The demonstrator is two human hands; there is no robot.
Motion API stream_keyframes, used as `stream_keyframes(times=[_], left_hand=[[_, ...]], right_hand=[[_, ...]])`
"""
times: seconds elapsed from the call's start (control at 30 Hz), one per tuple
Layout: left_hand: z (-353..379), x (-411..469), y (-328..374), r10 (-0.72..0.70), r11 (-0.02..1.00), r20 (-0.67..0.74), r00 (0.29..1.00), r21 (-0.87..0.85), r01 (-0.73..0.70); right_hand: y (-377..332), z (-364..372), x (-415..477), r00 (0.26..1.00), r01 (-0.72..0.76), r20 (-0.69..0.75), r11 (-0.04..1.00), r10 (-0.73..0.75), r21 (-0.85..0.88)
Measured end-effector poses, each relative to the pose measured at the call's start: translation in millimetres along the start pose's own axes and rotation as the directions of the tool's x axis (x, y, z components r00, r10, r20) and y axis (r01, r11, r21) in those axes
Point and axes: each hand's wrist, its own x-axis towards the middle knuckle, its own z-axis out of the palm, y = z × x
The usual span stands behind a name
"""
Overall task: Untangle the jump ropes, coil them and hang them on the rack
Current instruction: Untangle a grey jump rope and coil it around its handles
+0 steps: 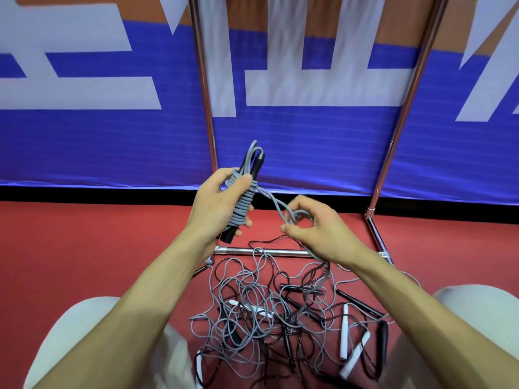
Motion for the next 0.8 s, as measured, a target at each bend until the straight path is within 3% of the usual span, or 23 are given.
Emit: stream_keyframes(times=[0.2,0.3,0.43,0.53,0.7,0.8], left_hand=[[-2,6,-10,0.083,0.979,-0.077,0.994,0.191,-0.067],[-11,14,-14,0.157,0.930,-0.104,0.982,0.350,-0.112],[-15,17,-18,0.194,0.754,-0.024,0.981,0.643,-0.134],[-13,17,-20,0.197,0.561,0.017,0.980,0.818,-0.127],[-8,14,-24,0.186,0.341,0.135,0.973,0.920,-0.192],[-4,13,-25,0.126,0.282,0.220,0.967,0.927,-0.248]], right_hand=[[-4,0,-6,0.977,-0.081,0.167,0.959,0.130,-0.270],[-5,-2,-13,0.938,0.001,0.318,0.918,0.136,-0.396],[-16,-4,-15,0.952,0.122,0.305,0.939,-0.019,-0.321],[-17,-9,-16,0.956,0.138,0.292,0.919,-0.026,-0.368],[-25,-15,-14,0.954,0.224,0.268,0.910,-0.131,-0.350],[-29,-17,-15,0.937,0.332,0.238,0.869,-0.257,-0.367]])
